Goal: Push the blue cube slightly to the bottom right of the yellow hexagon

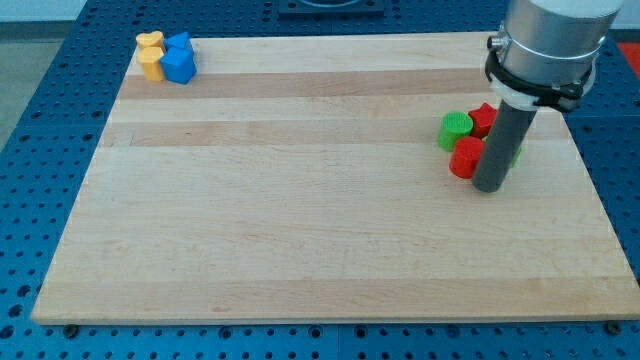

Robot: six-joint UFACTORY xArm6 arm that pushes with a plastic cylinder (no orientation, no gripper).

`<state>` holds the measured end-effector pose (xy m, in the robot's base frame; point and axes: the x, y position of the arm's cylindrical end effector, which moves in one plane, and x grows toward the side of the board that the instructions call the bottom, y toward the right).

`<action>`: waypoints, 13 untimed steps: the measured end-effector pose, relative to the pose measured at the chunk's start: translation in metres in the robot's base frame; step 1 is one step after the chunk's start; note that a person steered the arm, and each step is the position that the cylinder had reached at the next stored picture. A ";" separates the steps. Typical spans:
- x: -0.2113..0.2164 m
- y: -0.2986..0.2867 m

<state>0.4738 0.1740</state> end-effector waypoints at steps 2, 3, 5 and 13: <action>0.014 -0.056; 0.020 -0.136; -0.080 -0.238; -0.282 -0.387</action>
<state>0.1914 -0.2128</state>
